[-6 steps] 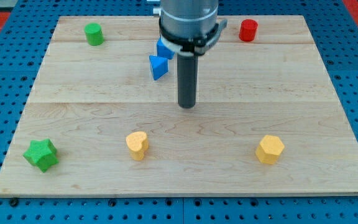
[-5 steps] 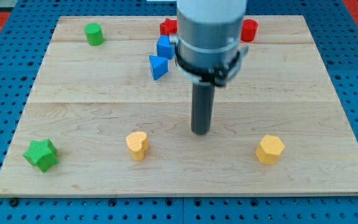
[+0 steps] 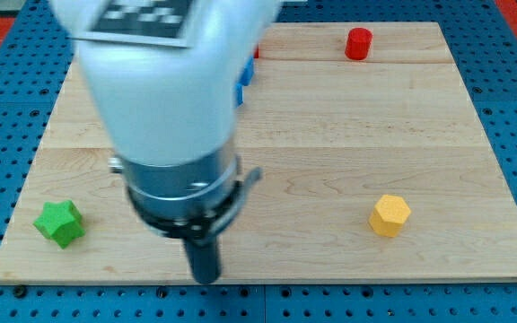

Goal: Push the yellow heart up a bit

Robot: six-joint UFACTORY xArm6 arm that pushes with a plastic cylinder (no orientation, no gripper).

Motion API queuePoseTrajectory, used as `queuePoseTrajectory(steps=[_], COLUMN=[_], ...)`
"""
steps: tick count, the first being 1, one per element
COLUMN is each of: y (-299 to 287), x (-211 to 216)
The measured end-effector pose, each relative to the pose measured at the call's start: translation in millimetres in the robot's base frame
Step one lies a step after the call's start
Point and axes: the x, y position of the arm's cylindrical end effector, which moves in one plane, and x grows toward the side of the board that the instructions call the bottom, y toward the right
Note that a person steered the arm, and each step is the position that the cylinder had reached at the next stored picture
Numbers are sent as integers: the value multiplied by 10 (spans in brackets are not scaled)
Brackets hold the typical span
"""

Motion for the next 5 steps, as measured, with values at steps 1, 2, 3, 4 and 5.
queuePoseTrajectory(steps=[1,2,3,4,5], y=[129,147,196,-29,-111], x=[-337,-634,-592,-488,-794])
